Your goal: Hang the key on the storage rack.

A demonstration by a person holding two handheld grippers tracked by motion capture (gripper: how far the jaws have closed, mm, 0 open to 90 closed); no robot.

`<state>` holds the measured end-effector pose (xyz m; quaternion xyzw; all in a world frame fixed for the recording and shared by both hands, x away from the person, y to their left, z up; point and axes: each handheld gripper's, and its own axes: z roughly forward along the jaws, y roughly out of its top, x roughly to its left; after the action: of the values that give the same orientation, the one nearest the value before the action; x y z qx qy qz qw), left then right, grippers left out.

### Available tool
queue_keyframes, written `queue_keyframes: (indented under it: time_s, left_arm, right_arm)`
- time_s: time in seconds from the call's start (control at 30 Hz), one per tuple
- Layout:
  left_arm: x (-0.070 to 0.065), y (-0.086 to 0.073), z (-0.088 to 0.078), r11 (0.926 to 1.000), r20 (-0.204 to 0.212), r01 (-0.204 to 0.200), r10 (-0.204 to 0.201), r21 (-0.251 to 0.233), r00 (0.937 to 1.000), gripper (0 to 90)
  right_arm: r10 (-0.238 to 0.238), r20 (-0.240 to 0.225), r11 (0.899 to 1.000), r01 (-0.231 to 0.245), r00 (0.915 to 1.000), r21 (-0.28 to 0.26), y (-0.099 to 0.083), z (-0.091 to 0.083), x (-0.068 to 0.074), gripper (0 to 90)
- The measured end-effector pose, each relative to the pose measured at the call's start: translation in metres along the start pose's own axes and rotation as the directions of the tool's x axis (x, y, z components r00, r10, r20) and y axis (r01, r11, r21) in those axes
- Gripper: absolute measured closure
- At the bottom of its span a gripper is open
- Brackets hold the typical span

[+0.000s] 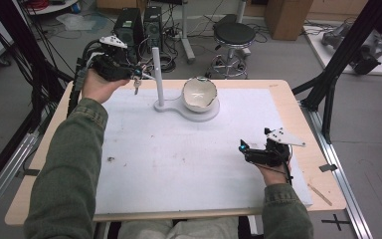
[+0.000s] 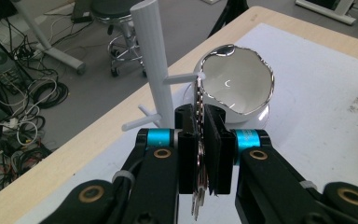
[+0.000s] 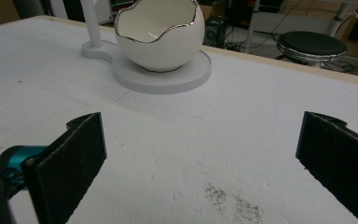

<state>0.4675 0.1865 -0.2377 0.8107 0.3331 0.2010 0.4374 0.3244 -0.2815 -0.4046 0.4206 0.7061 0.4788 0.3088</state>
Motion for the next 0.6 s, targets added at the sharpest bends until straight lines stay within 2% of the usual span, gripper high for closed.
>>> queue_keyframes:
  time_s: [0.2,0.6]
  left_arm:
    - [-0.005,0.010,0.006,0.9999,0.006,-0.014,0.014,-0.010,0.9999,84.0]
    - [-0.009,0.022,0.022,0.9999,0.011,-0.009,0.009,-0.012,0.9999,84.0]
  right_arm:
    - [0.007,0.001,1.000,-0.007,1.0000,-0.004,0.000,0.000,0.000,0.5]
    - [0.012,0.002,1.000,-0.012,0.9999,-0.005,0.000,-0.002,-0.001,0.5]
